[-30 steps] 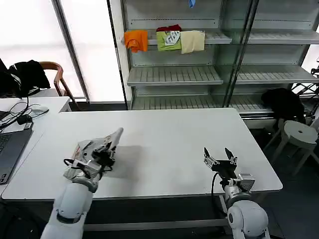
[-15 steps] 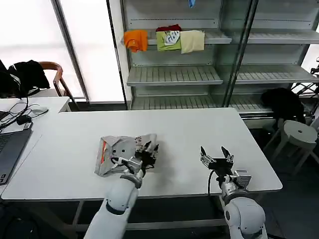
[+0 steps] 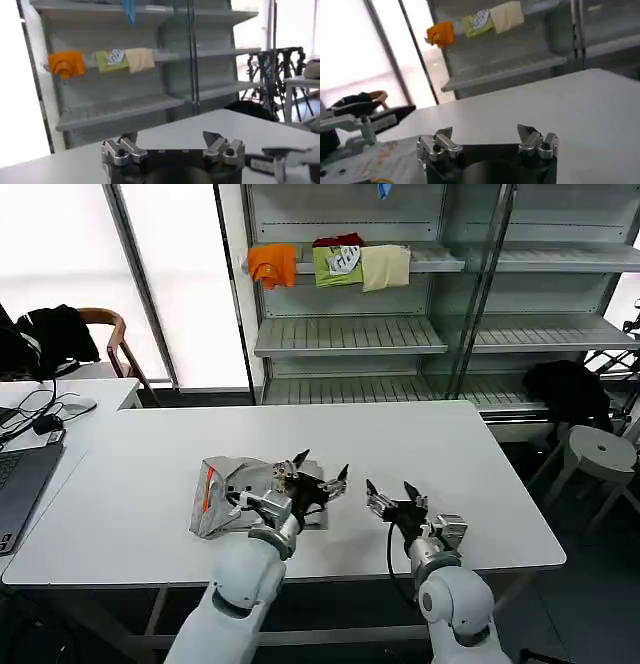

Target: Fold and organize the clothes.

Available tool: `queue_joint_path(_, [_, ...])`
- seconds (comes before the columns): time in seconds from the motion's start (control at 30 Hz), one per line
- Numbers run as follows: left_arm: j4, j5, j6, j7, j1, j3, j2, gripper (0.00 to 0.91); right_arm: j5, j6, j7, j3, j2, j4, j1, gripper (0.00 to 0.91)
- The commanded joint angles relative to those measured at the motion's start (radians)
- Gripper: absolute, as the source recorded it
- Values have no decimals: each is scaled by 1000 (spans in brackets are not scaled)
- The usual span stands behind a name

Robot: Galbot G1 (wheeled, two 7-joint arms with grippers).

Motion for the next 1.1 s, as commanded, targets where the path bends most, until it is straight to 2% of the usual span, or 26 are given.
queue_joint_path(0.03, [-99, -91, -18, 73, 93, -281, 127, 907, 256, -16, 1, -146, 46, -207, 130, 907])
queue_joint_path(0.17, [-94, -174, -42, 98, 169, -413, 122, 907, 252, -16, 7, -171, 62, -254, 150, 907])
queue_joint_path(0.27, [-82, -199, -74, 106, 211, -468, 133, 907, 248, -16, 25, -177, 63, -274, 158, 907])
queue_joint_path(0.37, [-67, -233, -80, 113, 233, -518, 137, 907, 245, -16, 55, -174, 61, -290, 162, 907])
queue_joint_path(0.43, [-56, -263, -76, 108, 236, -541, 138, 907, 245, -17, 56, -173, 57, -293, 161, 897])
queue_joint_path(0.47, [-47, -276, -75, 105, 238, -553, 140, 907, 243, -17, 56, -175, 54, -293, 160, 746])
queue_joint_path(0.5, [-42, -277, -76, 104, 239, -561, 140, 907, 240, -17, 56, -176, 53, -294, 160, 534])
queue_joint_path(0.53, [-37, -280, -77, 103, 241, -566, 141, 907, 235, -17, 54, -175, 54, -294, 159, 443])
queue_joint_path(0.57, [-35, -286, -76, 101, 244, -568, 141, 907, 235, -17, 53, -175, 54, -294, 158, 262])
queue_joint_path(0.63, [-33, -288, -77, 102, 251, -570, 140, 907, 230, -18, 55, -175, 54, -297, 158, 50])
queue_joint_path(0.67, [-33, -292, -79, 101, 256, -570, 140, 907, 226, -18, 49, -174, 54, -298, 156, 10])
queue_joint_path(1.1, [-42, -304, -81, 100, 269, -587, 135, 907, 225, -17, 65, -163, 55, -285, 148, 0])
